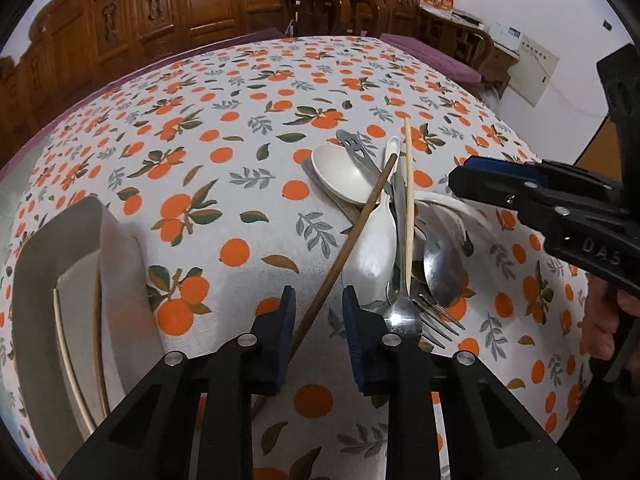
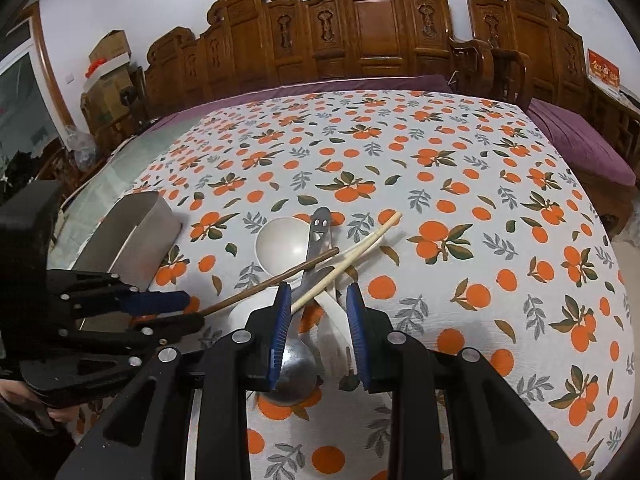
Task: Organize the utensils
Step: 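Grasp another dark chopstick from the pile with the left tool while the right reaches into the pile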
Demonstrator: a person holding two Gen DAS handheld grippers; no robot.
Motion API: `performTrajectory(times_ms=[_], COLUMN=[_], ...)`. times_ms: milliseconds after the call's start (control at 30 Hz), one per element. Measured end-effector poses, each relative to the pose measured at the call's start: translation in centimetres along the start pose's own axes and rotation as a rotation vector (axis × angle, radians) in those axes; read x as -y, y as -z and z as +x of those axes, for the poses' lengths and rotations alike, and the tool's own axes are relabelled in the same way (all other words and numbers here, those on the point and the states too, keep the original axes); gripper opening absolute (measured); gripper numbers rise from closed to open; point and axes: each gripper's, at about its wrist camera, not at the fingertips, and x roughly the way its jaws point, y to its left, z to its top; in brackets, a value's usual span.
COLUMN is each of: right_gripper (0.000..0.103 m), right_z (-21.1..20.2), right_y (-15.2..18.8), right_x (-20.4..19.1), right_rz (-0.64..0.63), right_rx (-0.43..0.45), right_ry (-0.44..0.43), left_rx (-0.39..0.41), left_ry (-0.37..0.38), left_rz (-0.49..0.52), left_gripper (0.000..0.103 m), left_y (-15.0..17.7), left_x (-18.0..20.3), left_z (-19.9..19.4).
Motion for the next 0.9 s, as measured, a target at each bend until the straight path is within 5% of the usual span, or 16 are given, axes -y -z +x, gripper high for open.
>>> performTrajectory(times_ms=[267,367,533,900], right_gripper=[0.031,0.031,0.031,0.031], right_z=[-0.2,-0.2,-0.2,0.2], right_y=[0.2,0.2,0.3,1.5], right_x=[-0.4,-0.6,-1.2,-3.2], right_rz=[-0.004,-0.008,-0.023,-0.010], right_rx=[0.000,-0.003,-0.005,-0.038], right_ry=[0.003,0.004,0.005,-0.042], left_rx=[-0.033,-0.029,-0.010,0.082], left_ry=[-0.008,0.008,0.018,0.060], left_rz=[-0.002,-0.002,0.004,-0.022], left_gripper=[0.022,0.013,0.005,0.005], left_y=[0.0,0.2,0.3,1.4], left_x=[-0.1,-0.1,-0.1,-0.4], left_z=[1.2,1.1,0.6,-4.1])
